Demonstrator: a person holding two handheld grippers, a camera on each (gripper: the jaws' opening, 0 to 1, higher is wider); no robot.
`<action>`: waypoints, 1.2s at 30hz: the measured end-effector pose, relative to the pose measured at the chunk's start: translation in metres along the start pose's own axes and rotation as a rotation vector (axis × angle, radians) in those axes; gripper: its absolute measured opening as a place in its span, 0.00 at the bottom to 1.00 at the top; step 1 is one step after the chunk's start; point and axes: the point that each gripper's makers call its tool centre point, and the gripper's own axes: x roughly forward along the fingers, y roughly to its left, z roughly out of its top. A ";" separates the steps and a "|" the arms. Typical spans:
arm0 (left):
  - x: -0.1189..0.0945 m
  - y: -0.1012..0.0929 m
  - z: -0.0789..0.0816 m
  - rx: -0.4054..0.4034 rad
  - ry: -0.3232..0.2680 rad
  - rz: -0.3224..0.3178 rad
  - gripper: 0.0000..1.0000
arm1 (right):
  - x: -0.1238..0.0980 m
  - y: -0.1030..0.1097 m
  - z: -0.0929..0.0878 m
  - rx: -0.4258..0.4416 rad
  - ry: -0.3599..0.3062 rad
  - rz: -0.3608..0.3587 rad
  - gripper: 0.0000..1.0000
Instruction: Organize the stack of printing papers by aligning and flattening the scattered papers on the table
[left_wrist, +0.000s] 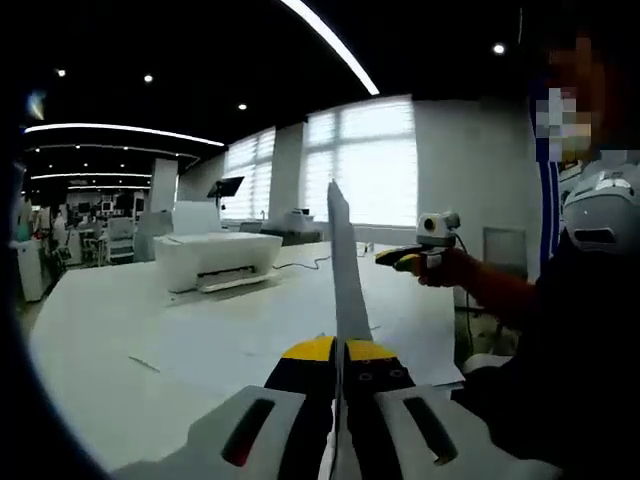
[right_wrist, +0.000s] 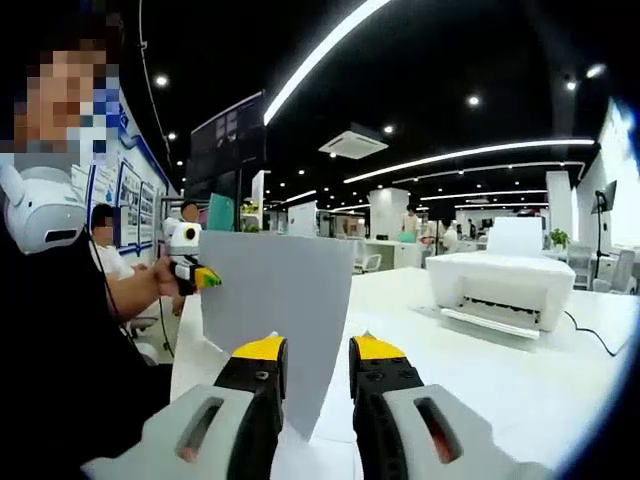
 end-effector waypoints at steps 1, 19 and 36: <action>-0.001 0.002 0.000 -0.010 -0.002 0.001 0.06 | 0.000 0.000 0.000 0.001 0.000 -0.002 0.21; -0.021 0.036 -0.028 -0.270 0.102 0.065 0.06 | -0.003 -0.002 -0.001 0.003 0.006 -0.015 0.21; -0.032 0.050 -0.060 -0.223 0.276 0.152 0.07 | -0.004 -0.003 -0.009 0.000 0.032 -0.021 0.21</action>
